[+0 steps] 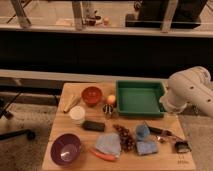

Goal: Wipe tray with sponge

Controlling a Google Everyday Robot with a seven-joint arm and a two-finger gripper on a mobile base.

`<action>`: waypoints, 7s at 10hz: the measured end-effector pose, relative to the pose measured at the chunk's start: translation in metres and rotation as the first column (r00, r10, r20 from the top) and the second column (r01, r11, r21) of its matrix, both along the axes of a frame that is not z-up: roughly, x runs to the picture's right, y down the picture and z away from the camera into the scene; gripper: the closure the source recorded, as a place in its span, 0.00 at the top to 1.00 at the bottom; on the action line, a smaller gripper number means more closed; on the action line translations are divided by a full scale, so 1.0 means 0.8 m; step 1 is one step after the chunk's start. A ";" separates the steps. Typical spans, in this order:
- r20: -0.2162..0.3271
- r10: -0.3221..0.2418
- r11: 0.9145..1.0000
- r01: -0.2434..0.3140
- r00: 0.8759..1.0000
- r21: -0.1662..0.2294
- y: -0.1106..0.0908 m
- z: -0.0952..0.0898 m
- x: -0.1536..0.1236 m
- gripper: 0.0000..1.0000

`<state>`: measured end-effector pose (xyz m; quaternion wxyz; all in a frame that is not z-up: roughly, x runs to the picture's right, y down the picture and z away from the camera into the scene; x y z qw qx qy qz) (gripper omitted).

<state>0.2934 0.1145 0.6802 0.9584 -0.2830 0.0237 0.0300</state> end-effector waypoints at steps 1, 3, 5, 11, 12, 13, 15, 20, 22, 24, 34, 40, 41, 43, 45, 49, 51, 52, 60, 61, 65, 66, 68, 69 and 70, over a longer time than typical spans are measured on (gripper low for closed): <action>0.000 0.000 1.000 0.000 1.000 0.000 0.000 0.000 0.000 0.80; 0.000 0.000 1.000 0.000 1.000 0.000 0.000 0.000 0.000 0.80; 0.000 0.000 1.000 0.000 1.000 0.000 0.000 0.000 0.000 0.80; 0.000 0.000 1.000 0.000 1.000 0.000 0.000 0.000 0.000 0.80; 0.000 0.000 1.000 0.000 1.000 0.000 0.000 0.000 0.000 0.80; 0.000 0.000 1.000 0.000 1.000 0.000 0.000 0.000 0.000 0.80; 0.000 0.000 1.000 0.000 1.000 0.000 0.000 0.000 0.000 0.80; 0.000 0.000 1.000 0.000 1.000 0.000 0.000 0.000 0.000 0.80; 0.000 0.000 1.000 0.000 1.000 0.000 0.000 0.000 0.000 0.80; -0.001 0.002 1.000 -0.002 1.000 -0.001 0.001 0.000 0.002 0.80; 0.013 0.111 0.993 -0.111 0.994 -0.031 0.059 -0.003 0.039 0.80; 0.061 0.178 0.983 -0.174 0.982 -0.066 0.119 -0.018 0.042 0.80; 0.072 0.187 0.981 -0.183 0.980 -0.070 0.130 -0.019 0.040 0.80; 0.090 0.208 0.976 -0.201 0.974 -0.078 0.152 -0.019 0.035 0.80; 0.106 0.218 0.974 -0.209 0.970 -0.087 0.167 -0.018 0.026 0.80; 0.141 0.216 0.974 -0.203 0.966 -0.101 0.196 -0.007 -0.005 0.80; 0.152 0.216 0.974 -0.202 0.965 -0.103 0.205 0.001 -0.022 0.80; 0.155 0.219 0.973 -0.205 0.963 -0.102 0.209 0.005 -0.026 0.80; 0.158 0.242 0.969 -0.230 0.957 -0.087 0.229 0.032 -0.043 0.80; 0.160 0.244 0.969 -0.233 0.956 -0.084 0.230 0.034 -0.045 0.80; 0.165 0.264 0.964 -0.255 0.950 -0.074 0.234 0.043 -0.052 0.80; 0.166 0.270 0.963 -0.261 0.949 -0.073 0.235 0.046 -0.055 0.80; 0.170 0.276 0.961 -0.267 0.946 -0.073 0.238 0.052 -0.065 0.80; 0.173 0.278 0.960 -0.269 0.945 -0.073 0.239 0.057 -0.073 0.80; 0.177 0.278 0.960 -0.269 0.944 -0.074 0.239 0.059 -0.077 0.80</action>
